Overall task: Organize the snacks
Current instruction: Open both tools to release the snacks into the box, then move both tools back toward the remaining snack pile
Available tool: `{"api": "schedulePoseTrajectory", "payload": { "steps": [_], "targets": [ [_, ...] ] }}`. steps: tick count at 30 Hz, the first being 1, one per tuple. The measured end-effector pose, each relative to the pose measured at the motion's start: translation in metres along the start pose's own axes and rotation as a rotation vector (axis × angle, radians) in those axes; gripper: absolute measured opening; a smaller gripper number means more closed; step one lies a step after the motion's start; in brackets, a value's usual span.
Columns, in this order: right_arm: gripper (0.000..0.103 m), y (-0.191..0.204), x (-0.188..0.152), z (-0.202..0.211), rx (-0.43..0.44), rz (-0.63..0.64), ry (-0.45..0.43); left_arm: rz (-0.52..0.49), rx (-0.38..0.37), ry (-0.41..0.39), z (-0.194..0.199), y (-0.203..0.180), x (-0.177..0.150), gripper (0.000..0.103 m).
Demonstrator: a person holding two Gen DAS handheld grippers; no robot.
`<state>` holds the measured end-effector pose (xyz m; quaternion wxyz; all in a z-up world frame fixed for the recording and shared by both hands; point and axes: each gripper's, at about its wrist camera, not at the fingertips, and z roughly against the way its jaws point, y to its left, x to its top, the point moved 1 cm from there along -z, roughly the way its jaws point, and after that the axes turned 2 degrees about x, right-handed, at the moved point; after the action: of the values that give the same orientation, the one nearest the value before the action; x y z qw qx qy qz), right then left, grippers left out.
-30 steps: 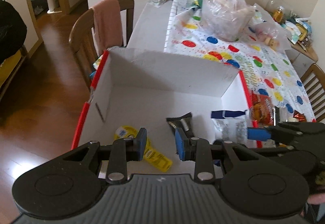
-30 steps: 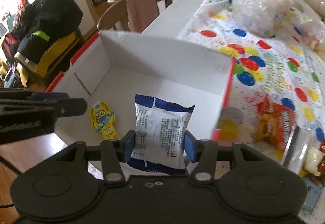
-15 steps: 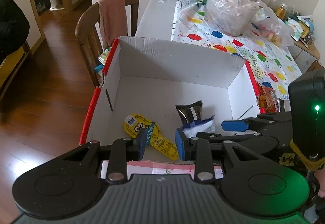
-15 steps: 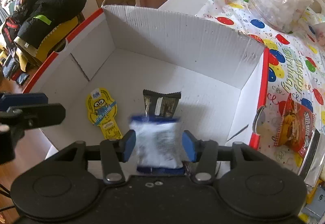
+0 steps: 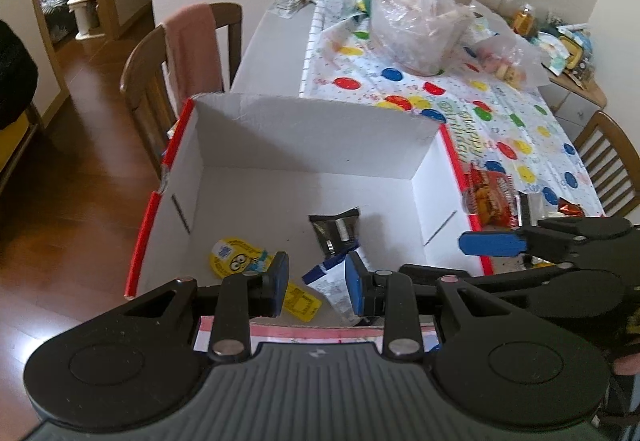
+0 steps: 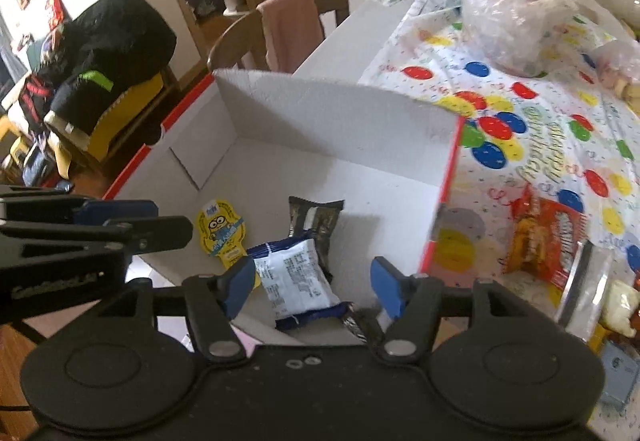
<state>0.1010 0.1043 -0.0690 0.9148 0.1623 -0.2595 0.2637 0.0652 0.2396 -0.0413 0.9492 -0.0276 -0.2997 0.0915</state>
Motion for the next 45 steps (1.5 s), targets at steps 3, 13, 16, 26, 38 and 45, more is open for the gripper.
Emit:
{"api": "schedulePoseTrajectory", "payload": {
  "steps": [3, 13, 16, 26, 38, 45],
  "targets": [
    [0.068, -0.01, -0.005, 0.013, -0.006, -0.02, -0.019, -0.015, -0.011, -0.008, 0.003, -0.01, 0.002, 0.03],
    [0.081, -0.053, -0.031, 0.06, -0.055, -0.108, -0.082, -0.108, -0.064, -0.028, 0.006, -0.061, 0.005, 0.03],
    [0.083, -0.07, -0.04, 0.073, -0.081, -0.135, -0.097, -0.136, -0.084, -0.034, 0.006, -0.082, 0.004, 0.043],
    [0.091, -0.134, -0.075, 0.11, -0.145, -0.205, -0.131, -0.198, -0.154, -0.046, -0.003, -0.153, 0.003, 0.069],
    [0.103, -0.203, -0.109, 0.128, -0.197, -0.208, -0.132, -0.198, -0.231, -0.012, -0.041, -0.222, 0.004, 0.079],
    [0.103, -0.24, -0.125, 0.111, -0.214, -0.192, -0.082, -0.215, -0.223, 0.031, -0.078, -0.254, 0.012, 0.079]
  ]
}}
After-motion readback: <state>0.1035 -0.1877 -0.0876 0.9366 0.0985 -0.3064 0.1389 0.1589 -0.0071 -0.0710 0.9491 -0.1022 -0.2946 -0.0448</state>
